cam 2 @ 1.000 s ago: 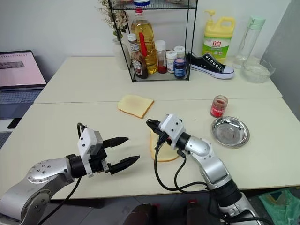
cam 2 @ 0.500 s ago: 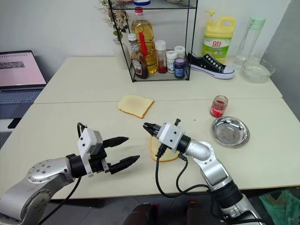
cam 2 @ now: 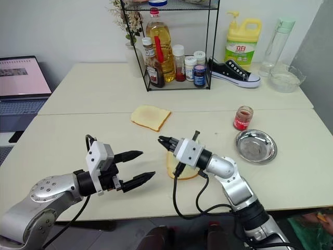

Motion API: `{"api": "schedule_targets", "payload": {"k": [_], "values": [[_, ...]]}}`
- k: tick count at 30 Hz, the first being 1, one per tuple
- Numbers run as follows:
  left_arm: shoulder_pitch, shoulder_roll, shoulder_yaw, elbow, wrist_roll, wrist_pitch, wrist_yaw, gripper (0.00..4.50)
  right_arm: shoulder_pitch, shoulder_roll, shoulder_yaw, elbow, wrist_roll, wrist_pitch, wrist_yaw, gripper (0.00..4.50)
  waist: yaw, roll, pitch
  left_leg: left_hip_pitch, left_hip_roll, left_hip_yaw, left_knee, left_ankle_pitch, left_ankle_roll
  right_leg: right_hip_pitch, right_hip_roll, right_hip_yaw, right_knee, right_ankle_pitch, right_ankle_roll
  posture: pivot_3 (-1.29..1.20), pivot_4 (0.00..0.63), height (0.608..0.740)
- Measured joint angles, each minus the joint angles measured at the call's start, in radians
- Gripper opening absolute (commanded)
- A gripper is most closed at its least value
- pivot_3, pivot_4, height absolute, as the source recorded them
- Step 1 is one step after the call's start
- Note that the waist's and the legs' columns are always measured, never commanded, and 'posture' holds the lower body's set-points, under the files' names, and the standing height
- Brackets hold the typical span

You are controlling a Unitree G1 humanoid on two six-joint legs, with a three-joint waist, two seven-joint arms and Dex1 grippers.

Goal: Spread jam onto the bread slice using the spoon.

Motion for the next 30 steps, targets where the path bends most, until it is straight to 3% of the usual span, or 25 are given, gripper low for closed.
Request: {"api": "schedule_targets", "payload": {"k": [5,30], "values": [[-0.011,0.0,-0.009,0.007,0.0,0.0,-0.001,4.5,-0.007,-0.003,-0.037,-0.073,0.031,0.093,-0.012,0.03,0.0,0.0,0.0,0.0,0.0,0.0,0.0,0.0,0.0,0.0,0.0,0.0,0.0,0.0,0.0,0.0,0.15,0.74],[-0.011,-0.002,-0.022,0.008,-0.003,-0.001,0.002,4.5,0.044,-0.027,0.008,-0.027,-0.006,0.029,0.018,0.03,0.001,-0.001,0.0,0.0,0.0,0.0,0.0,0.0,0.0,0.0,0.0,0.0,0.0,0.0,0.0,0.0,0.15,0.74]]}}
